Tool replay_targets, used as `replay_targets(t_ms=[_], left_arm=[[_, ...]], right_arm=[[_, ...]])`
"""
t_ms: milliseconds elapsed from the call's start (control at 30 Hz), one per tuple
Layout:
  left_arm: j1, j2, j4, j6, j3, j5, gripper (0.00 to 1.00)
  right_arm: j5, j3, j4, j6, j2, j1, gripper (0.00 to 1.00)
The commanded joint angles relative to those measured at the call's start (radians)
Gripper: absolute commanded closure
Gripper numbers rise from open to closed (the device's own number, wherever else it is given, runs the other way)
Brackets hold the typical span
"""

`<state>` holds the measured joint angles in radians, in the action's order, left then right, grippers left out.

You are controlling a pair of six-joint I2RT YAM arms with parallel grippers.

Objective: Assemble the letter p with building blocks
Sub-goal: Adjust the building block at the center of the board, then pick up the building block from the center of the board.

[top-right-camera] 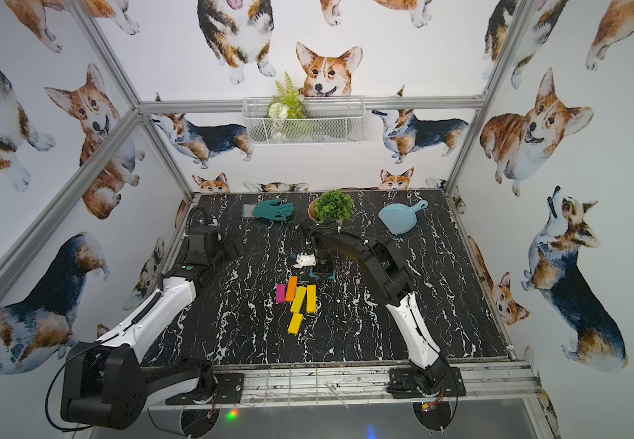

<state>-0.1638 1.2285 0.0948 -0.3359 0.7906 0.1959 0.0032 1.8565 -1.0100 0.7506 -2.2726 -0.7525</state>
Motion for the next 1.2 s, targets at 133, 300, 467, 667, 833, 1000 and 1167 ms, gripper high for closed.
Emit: replay_targets(t_ms=[133,300,467,667,833,1000,1167], left_arm=[[0.001,0.008,-0.020,0.009,0.024,-0.003,0.00],[0.000,0.002,-0.020,0.014,0.025,-0.004,0.00],[0.001,-0.001,-0.007,0.018,0.035,0.008,0.00],[0.000,-0.014,0.002,0.018,0.047,-0.004,0.00],[0.000,-0.036,-0.006,0.017,0.034,-0.002,0.00],[0.000,-0.048,0.001,0.008,0.033,-0.025,0.00],[0.000,-0.057,-0.006,0.007,0.018,-0.023,0.00]], right_arm=[[-0.074,0.017,0.059,-0.079,0.113,0.001,0.36],[-0.048,-0.034,0.166,-0.270,0.238,0.001,0.00],[-0.060,-0.418,0.668,-0.661,0.562,0.003,0.00],[-0.083,-0.699,0.925,-0.898,0.744,0.021,0.01],[-0.146,-0.577,0.619,-1.002,0.664,0.016,0.00],[0.078,-0.591,0.446,-1.100,0.636,-0.133,0.00],[0.021,-0.645,0.368,-1.274,0.605,-0.159,0.00]])
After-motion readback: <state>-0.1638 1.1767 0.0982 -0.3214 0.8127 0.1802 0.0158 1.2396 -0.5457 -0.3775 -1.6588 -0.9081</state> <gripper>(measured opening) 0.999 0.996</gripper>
